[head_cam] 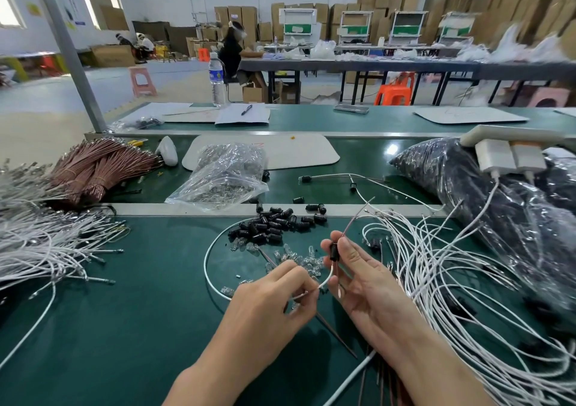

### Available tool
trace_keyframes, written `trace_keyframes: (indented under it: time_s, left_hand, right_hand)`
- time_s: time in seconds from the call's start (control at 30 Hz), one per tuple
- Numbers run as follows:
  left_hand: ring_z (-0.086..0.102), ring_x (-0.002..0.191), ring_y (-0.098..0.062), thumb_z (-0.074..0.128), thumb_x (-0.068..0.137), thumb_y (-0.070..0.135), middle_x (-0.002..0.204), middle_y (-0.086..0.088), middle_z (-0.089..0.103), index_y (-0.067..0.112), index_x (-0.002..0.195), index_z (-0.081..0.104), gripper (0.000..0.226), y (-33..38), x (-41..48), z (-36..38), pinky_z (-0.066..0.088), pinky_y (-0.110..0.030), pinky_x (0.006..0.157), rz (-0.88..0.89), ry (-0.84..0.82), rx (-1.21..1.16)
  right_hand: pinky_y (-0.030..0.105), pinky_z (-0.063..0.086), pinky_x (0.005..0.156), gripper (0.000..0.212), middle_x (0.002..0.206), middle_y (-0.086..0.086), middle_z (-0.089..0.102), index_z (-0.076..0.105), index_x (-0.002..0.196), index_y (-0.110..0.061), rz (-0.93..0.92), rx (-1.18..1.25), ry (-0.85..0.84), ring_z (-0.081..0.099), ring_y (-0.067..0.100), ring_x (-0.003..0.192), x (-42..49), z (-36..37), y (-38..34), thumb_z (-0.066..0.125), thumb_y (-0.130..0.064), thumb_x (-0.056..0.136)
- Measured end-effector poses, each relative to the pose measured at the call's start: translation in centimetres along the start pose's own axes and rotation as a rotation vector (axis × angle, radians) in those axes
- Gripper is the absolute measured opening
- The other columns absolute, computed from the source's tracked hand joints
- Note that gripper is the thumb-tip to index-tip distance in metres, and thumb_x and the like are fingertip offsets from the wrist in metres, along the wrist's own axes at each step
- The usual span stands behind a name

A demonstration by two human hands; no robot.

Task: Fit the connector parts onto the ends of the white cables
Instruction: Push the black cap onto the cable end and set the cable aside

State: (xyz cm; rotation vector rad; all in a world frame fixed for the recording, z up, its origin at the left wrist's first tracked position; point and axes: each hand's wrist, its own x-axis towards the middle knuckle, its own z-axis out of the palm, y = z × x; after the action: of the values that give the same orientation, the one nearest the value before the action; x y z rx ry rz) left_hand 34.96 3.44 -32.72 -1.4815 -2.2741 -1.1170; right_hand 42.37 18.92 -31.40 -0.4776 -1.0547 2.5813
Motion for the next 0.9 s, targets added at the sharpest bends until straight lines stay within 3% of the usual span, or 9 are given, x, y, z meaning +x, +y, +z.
trace_keyframes:
  time_s: [0.13,0.3,0.47,0.9]
  left_hand:
    - [0.054,0.069,-0.003,0.065,0.092,0.023,0.085,0.017,0.052,0.029,0.084,0.054,0.015,-0.15,0.03,0.02,0.05,-0.028,0.058,-0.009,0.01,0.01]
    - [0.051,0.069,0.002,0.063,0.093,0.026,0.085,0.021,0.05,0.031,0.084,0.052,0.016,-0.07,0.05,0.0,0.045,-0.018,0.057,-0.036,0.034,0.014]
    - [0.051,0.064,-0.009,0.065,0.091,0.028,0.081,0.015,0.051,0.03,0.08,0.049,0.019,-0.25,0.14,-0.27,0.047,-0.027,0.053,-0.063,0.119,0.065]
    - [0.04,0.05,-0.015,0.074,0.088,0.013,0.078,0.012,0.049,0.024,0.079,0.051,0.026,-0.04,0.33,-0.37,0.041,-0.029,0.038,-0.036,0.172,0.202]
  right_hand:
    - [0.023,0.056,0.055,0.021,0.103,0.008,0.076,0.081,0.094,-0.017,-0.002,-0.042,-0.022,0.07,0.013,0.075,0.13,0.05,0.23,0.075,-0.022,0.075]
    - [0.022,0.055,0.057,0.022,0.103,0.006,0.076,0.082,0.093,-0.021,-0.015,-0.1,-0.034,0.069,0.01,0.074,0.18,0.16,0.47,0.077,-0.025,0.072]
    - [0.022,0.057,0.064,0.017,0.105,0.007,0.076,0.082,0.093,-0.022,-0.003,-0.096,-0.067,0.071,0.012,0.075,0.16,0.2,0.66,0.073,-0.021,0.078]
    - [0.026,0.06,0.071,0.023,0.098,0.015,0.075,0.08,0.097,-0.01,0.027,-0.031,-0.044,0.075,0.021,0.084,0.54,-0.29,0.75,0.077,-0.015,0.075]
